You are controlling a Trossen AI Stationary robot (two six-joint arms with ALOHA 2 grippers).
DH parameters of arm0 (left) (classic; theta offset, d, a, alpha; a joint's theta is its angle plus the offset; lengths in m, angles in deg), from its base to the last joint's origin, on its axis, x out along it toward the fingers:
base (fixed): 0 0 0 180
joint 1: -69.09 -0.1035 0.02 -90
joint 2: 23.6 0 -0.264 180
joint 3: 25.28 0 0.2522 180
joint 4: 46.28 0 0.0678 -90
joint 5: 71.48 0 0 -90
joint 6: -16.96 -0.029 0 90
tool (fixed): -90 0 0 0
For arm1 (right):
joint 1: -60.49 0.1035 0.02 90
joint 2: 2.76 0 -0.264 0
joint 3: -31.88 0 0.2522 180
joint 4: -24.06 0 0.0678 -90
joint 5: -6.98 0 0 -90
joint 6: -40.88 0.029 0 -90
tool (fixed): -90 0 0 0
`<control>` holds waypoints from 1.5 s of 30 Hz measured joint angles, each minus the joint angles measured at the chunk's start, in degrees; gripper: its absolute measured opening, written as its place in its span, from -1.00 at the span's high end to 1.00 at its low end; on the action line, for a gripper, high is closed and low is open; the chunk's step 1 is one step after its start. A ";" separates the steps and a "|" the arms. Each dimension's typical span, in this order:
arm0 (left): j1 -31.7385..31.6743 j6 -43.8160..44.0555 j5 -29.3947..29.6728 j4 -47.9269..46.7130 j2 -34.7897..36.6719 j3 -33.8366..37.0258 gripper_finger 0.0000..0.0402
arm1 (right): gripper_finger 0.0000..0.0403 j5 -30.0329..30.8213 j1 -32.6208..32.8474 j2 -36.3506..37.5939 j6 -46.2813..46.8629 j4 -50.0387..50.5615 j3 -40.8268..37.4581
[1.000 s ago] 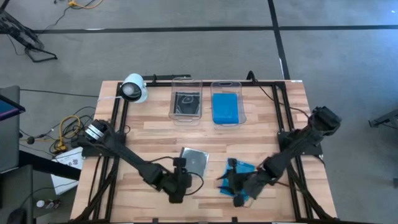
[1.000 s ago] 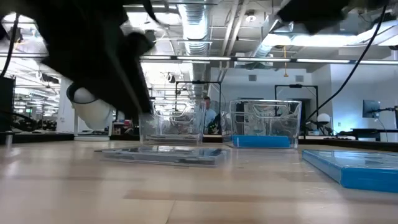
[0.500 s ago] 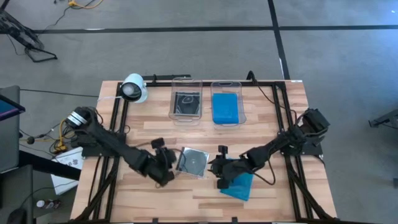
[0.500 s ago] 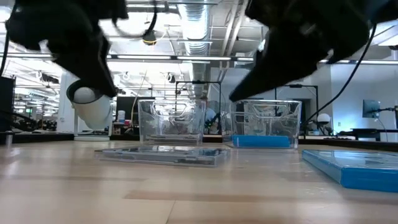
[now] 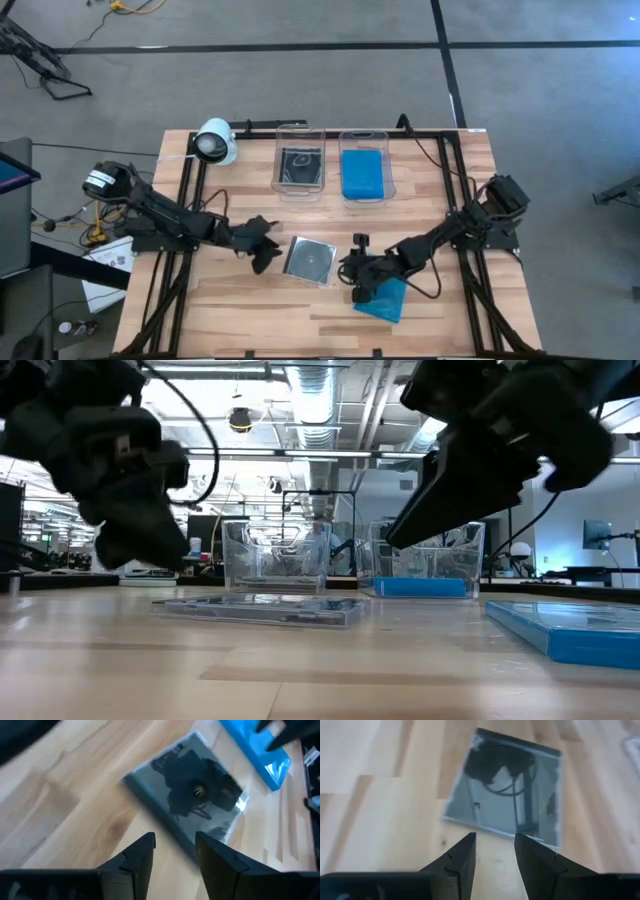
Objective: Pick & place jewel cases by type
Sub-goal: Put the black CD case into the left transparent bin
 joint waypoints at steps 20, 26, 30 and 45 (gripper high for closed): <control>-1.33 15.43 -4.48 1.95 -5.51 0.99 -0.19 | 0.37 -7.94 -3.16 -7.29 4.55 1.74 2.18; -3.80 15.54 -7.87 6.23 -8.41 0.13 -0.27 | 0.37 -8.71 -4.11 -9.97 4.61 2.20 4.78; -5.92 15.77 -10.73 7.54 -8.99 0.13 -0.28 | 0.37 -9.16 -4.57 -10.05 4.77 3.13 5.38; -7.12 20.89 -9.91 9.18 -9.16 0.17 -0.28 | 0.37 -8.87 -5.29 -10.20 4.94 2.66 5.35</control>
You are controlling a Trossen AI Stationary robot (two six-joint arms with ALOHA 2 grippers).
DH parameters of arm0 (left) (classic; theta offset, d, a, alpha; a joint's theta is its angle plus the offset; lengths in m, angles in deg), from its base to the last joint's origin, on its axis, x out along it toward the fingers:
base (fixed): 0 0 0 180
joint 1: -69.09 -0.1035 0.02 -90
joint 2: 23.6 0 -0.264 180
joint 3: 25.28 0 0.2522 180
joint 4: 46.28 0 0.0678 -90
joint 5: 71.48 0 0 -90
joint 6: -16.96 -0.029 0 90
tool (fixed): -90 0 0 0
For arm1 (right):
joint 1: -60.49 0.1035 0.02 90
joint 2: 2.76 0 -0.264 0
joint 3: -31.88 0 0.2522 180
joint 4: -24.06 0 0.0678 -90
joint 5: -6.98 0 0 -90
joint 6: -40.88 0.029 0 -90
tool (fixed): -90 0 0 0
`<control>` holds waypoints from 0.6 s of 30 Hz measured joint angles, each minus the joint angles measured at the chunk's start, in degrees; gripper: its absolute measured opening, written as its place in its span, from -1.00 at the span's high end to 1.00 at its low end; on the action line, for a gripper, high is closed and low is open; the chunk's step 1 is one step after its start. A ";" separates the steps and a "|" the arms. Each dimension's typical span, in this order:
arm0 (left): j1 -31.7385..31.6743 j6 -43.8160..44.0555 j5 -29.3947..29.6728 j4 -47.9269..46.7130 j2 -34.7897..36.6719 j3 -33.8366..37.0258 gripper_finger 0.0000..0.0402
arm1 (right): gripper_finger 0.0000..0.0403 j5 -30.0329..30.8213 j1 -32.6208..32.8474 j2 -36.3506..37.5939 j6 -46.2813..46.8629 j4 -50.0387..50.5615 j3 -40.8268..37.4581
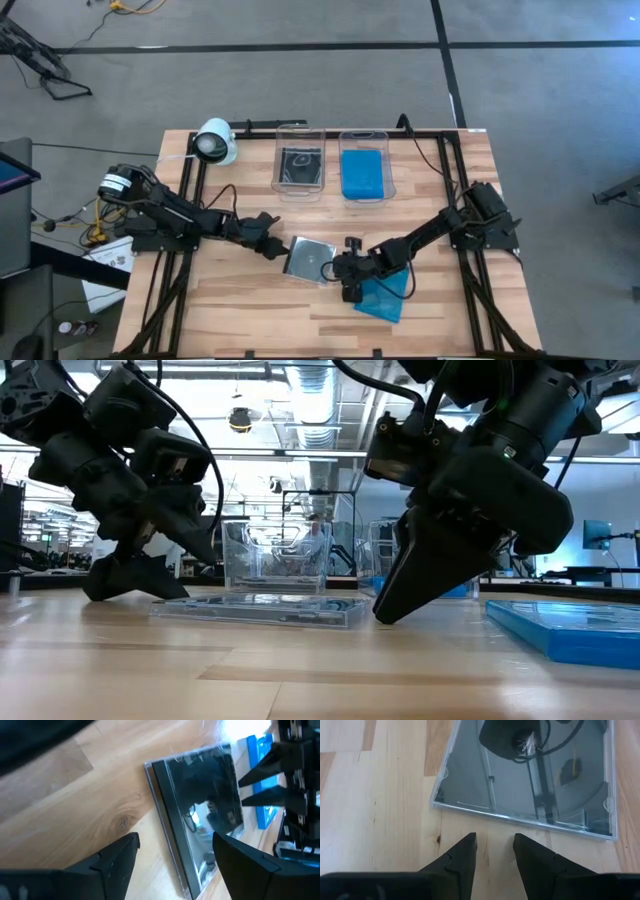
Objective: Pick & place jewel cases by type
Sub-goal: Put the black CD case into the left transparent bin
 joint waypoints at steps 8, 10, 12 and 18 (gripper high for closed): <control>0.00 1.32 0.43 0.38 -0.19 -0.99 -0.28 | 0.37 0.50 -1.46 -0.22 -0.30 -1.97 -0.11; 0.04 1.18 0.09 0.31 -0.18 -2.23 -0.28 | 0.37 0.64 -1.85 -0.23 -0.31 -1.96 -0.13; 0.04 0.70 -0.41 0.50 -1.56 -3.46 -0.28 | 0.37 0.71 -2.05 -0.23 -0.33 -1.96 -0.13; -0.03 0.88 -5.09 -1.66 -9.37 -8.48 -0.28 | 0.37 0.71 -1.78 0.05 -0.28 -0.68 -0.26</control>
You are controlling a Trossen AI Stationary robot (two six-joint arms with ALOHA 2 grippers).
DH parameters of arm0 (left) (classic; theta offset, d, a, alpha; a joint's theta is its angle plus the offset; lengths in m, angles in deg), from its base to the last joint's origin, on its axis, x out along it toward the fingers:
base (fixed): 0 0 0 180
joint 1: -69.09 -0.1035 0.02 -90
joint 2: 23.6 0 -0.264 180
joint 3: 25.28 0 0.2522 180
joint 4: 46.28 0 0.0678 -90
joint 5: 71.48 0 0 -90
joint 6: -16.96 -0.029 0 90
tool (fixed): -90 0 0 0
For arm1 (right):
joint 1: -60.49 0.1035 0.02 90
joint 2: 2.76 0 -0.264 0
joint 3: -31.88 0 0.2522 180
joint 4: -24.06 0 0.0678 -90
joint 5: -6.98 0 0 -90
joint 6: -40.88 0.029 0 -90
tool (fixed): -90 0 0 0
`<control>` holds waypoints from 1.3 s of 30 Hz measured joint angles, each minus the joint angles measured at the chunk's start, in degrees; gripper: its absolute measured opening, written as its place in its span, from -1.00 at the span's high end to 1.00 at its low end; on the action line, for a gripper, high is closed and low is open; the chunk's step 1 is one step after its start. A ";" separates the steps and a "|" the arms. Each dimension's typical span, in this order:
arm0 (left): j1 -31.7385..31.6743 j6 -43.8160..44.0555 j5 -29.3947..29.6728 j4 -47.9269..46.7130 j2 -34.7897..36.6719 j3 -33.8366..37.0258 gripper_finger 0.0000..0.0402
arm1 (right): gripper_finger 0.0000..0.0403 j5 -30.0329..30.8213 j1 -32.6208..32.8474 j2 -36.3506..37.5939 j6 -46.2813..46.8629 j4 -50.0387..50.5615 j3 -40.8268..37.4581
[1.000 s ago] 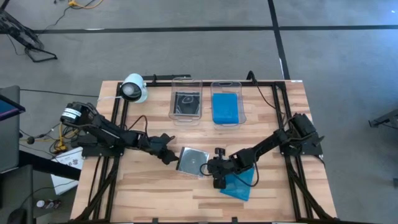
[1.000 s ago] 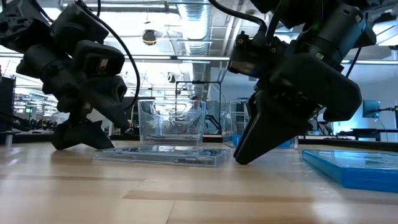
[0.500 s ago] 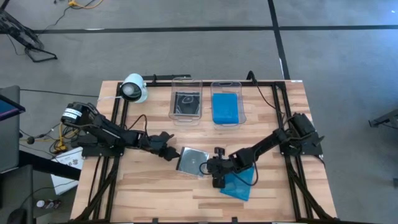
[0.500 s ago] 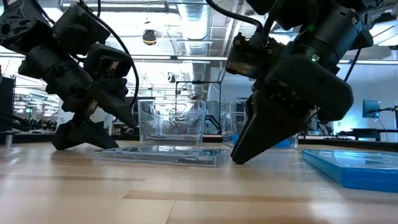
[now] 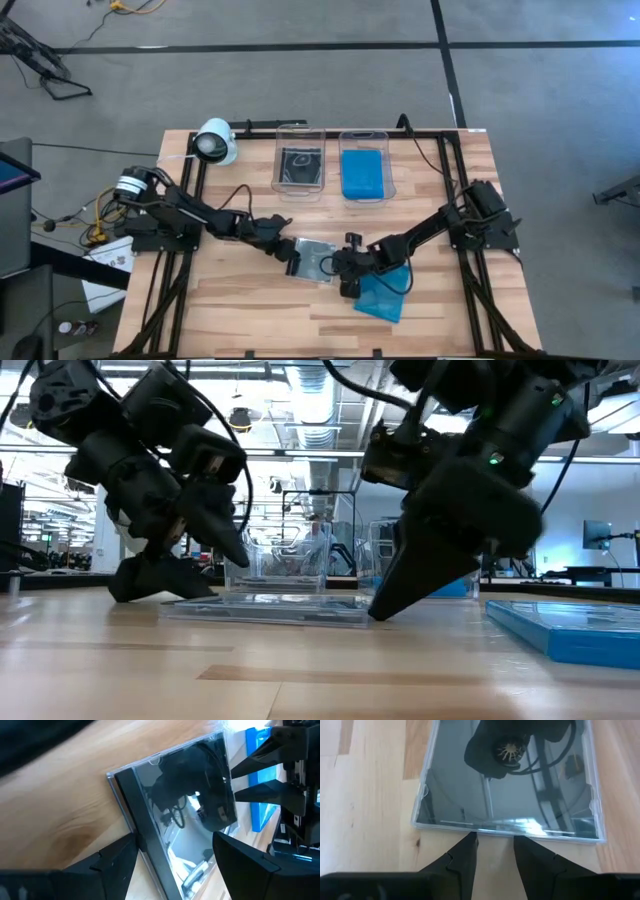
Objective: Pick & place jewel cases by type
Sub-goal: Put the black CD case into the left transparent bin
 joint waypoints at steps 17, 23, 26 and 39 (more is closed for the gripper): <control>0.22 -4.43 -1.11 -14.57 8.48 -0.37 -0.28 | 0.37 -0.38 0.14 -0.30 -0.24 -1.24 0.22; 1.27 -3.65 1.42 -19.15 10.94 -0.33 -0.28 | 0.37 -0.33 0.14 -0.30 -0.22 -1.24 0.22; 2.18 -1.93 2.68 -18.75 10.59 -0.33 -0.28 | 0.37 -0.31 0.14 -0.30 -0.22 -1.19 0.22; 3.44 5.08 0.96 -13.00 3.14 -3.87 -0.28 | 0.37 -0.60 -0.09 -0.30 -0.21 -2.47 0.09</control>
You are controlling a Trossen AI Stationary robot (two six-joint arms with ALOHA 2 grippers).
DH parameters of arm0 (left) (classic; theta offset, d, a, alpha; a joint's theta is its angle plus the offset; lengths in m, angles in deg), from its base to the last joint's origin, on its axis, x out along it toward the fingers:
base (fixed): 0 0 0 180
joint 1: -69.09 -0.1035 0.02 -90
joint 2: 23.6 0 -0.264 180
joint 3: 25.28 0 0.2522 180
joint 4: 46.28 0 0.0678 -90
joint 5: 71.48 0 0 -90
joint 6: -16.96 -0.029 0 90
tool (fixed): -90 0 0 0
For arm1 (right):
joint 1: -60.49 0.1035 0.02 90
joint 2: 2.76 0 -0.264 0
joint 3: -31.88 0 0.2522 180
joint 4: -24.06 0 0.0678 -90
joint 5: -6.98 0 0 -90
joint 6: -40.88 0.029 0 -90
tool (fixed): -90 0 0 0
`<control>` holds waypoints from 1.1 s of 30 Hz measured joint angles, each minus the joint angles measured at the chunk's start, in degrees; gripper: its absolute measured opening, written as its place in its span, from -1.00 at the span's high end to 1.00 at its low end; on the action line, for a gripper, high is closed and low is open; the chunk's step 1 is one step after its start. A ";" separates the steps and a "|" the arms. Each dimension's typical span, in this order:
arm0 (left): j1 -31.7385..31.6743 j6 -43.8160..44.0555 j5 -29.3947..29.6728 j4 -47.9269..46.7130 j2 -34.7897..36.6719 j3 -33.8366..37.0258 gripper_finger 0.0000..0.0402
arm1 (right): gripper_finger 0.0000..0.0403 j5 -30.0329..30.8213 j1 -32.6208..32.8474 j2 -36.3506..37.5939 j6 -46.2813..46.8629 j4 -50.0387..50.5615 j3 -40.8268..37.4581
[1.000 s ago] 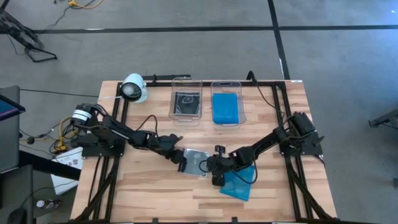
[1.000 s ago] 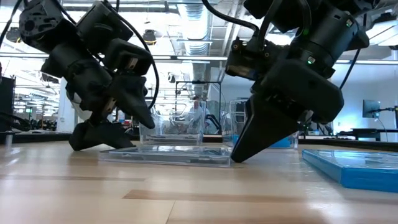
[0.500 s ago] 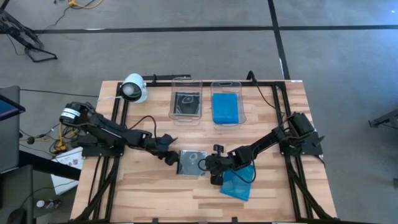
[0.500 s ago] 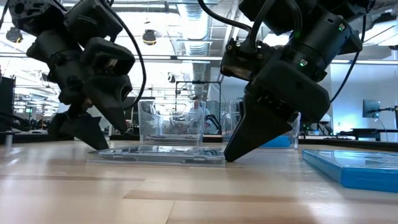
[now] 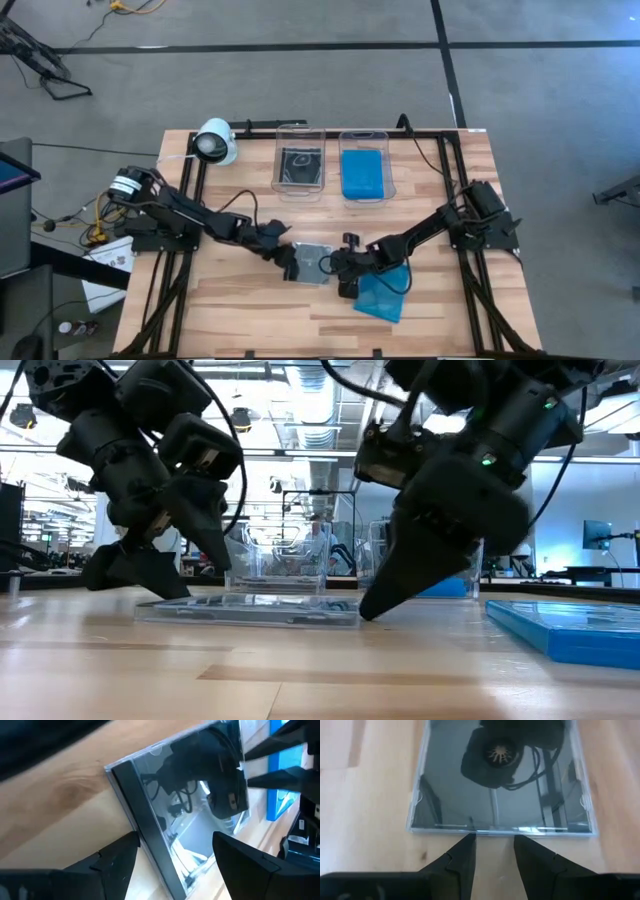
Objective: Pick & place jewel cases by type
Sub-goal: Put the black CD case into the left transparent bin
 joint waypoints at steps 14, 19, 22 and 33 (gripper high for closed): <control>-0.41 -4.52 -1.96 -3.08 -1.11 -5.29 -0.28 | 0.37 -0.17 0.23 0.31 0.47 1.20 -0.07; -0.17 -6.34 -1.42 -4.20 1.12 -5.31 -0.28 | 0.37 0.00 0.23 0.29 0.60 1.24 -0.07; 0.13 -7.70 -0.81 -5.03 2.75 -5.40 -0.28 | 0.37 0.05 0.23 0.28 0.65 1.47 -0.07; 1.81 -11.08 1.31 -5.60 5.15 -5.40 -0.28 | 0.37 0.27 0.21 0.26 0.65 1.77 0.02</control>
